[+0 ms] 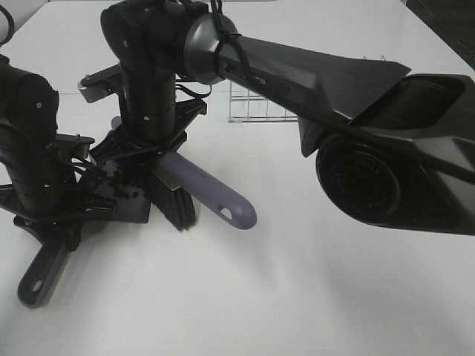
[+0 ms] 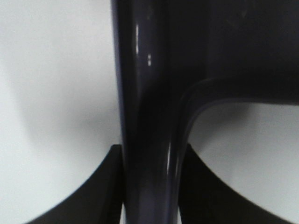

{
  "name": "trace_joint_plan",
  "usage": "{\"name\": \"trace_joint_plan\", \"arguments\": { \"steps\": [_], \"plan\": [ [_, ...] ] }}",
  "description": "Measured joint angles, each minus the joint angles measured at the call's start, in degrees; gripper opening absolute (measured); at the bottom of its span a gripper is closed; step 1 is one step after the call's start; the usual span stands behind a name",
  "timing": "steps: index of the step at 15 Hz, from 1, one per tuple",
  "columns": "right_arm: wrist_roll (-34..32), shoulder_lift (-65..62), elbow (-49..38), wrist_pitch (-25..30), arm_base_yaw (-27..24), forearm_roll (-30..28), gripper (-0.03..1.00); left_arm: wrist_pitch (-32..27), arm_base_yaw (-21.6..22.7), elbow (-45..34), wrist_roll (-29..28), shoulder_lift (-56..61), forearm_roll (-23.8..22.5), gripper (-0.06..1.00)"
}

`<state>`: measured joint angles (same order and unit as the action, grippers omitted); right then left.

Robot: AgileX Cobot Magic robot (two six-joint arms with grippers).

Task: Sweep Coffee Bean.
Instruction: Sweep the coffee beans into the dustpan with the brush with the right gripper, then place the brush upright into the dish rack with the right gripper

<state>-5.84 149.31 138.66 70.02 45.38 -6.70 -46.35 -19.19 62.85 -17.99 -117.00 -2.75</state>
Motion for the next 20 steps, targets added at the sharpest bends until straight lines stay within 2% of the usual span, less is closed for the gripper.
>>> {"name": "trace_joint_plan", "arguments": {
  "steps": [3, 8, 15, 20],
  "plan": [
    [0.11, -1.95, 1.78, 0.11, 0.06, -0.34, 0.35, 0.00, 0.00, 0.00, 0.00, 0.00, 0.00, 0.27],
    [0.11, -8.31, 1.95, 0.40, -1.03, -12.32, 0.35, -0.06, 0.00, 0.00, 0.00, 0.00, 0.00, 0.27],
    [0.11, -13.87, 0.40, 0.63, -11.75, -13.12, 0.35, -0.17, 0.00, 0.00, 0.00, 0.00, 0.06, 0.27],
    [0.46, -14.04, -6.13, 0.74, -13.12, -14.09, 0.35, -0.17, 0.00, 0.00, 0.06, 0.00, 0.11, 0.27]
  ]
}}
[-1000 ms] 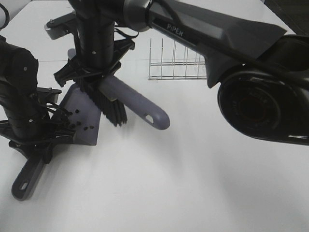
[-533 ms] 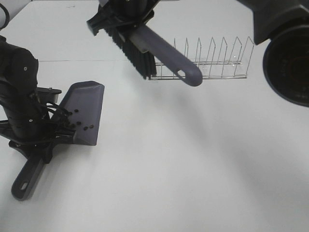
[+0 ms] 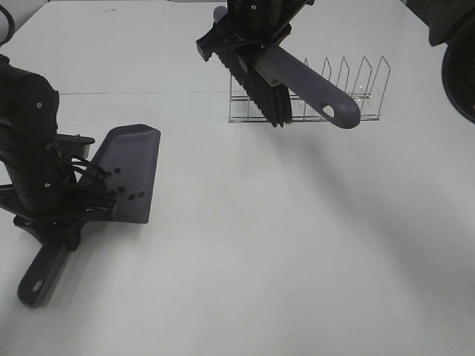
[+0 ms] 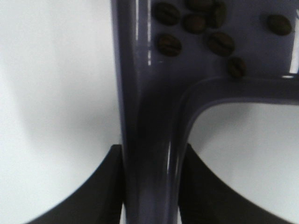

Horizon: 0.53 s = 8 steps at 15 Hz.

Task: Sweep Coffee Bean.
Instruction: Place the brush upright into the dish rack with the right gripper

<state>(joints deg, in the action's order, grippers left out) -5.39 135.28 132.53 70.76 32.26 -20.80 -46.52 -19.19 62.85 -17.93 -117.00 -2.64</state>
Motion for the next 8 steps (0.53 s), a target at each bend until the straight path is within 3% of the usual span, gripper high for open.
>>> {"name": "trace_joint_plan", "arguments": {
  "steps": [8],
  "plan": [
    [0.00, -8.02, -4.07, -0.17, -12.89, 3.72, 0.35, 0.00, 0.00, 0.00, 0.11, 0.00, 0.00, 0.27]
  ]
}}
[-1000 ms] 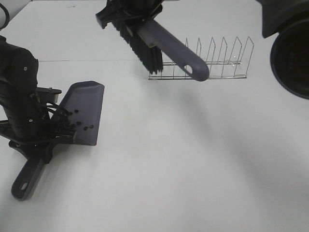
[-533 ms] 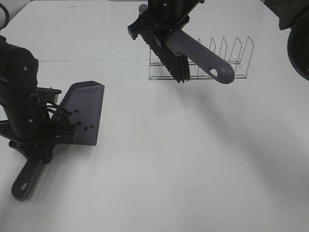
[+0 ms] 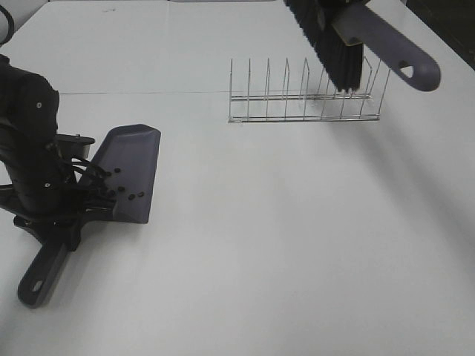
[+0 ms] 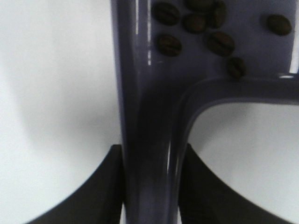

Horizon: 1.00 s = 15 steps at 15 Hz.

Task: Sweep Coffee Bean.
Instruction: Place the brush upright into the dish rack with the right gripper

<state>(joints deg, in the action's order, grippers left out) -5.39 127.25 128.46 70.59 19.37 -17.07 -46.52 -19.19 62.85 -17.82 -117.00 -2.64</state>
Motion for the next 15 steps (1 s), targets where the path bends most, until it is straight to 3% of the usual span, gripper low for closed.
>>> {"name": "trace_joint_plan", "arguments": {
  "steps": [4, 8, 11, 15],
  "plan": [
    [-0.06, -6.88, -14.50, -0.11, -6.30, 1.78, 0.35, 0.00, 0.00, 0.00, 0.00, 0.00, 0.00, 0.27],
    [-0.11, -7.85, -23.66, 0.00, -7.96, 2.81, 0.35, 0.00, 0.00, 0.00, 0.00, 0.00, 0.00, 0.27],
    [-0.86, -6.76, -26.87, -0.69, -7.96, 2.98, 0.35, 0.00, 0.00, 0.00, 0.00, 0.00, 0.00, 0.27],
    [-1.60, -4.98, -26.93, -6.13, -7.96, 1.78, 0.35, 0.00, 0.00, 0.00, 0.00, 0.00, 0.00, 0.27]
  ]
}}
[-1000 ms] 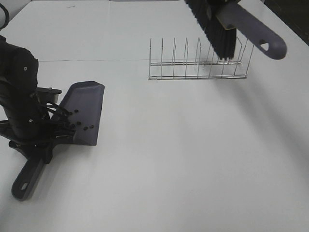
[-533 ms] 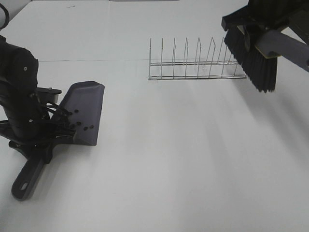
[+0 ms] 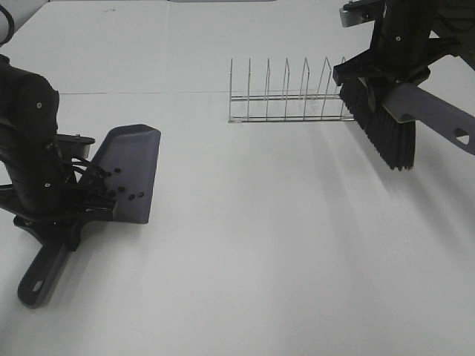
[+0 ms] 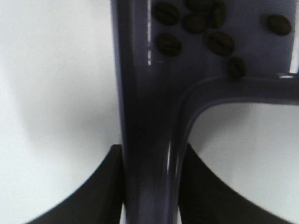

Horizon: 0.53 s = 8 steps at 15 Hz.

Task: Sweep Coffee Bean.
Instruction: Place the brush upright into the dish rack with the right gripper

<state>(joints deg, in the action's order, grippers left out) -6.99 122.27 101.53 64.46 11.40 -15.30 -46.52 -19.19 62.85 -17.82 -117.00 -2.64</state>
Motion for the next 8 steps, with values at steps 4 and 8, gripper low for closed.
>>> {"name": "trace_joint_plan", "arguments": {
  "steps": [4, 8],
  "plan": [
    [-1.38, 3.32, 0.00, -1.55, -1.20, -1.32, 0.35, 0.00, 0.00, 0.00, 0.00, 0.00, 0.00, 0.27],
    [-1.49, 3.38, 0.00, -6.82, -1.89, -1.38, 0.35, 0.00, 0.00, 0.00, 0.00, 0.00, 0.00, 0.27]
  ]
}}
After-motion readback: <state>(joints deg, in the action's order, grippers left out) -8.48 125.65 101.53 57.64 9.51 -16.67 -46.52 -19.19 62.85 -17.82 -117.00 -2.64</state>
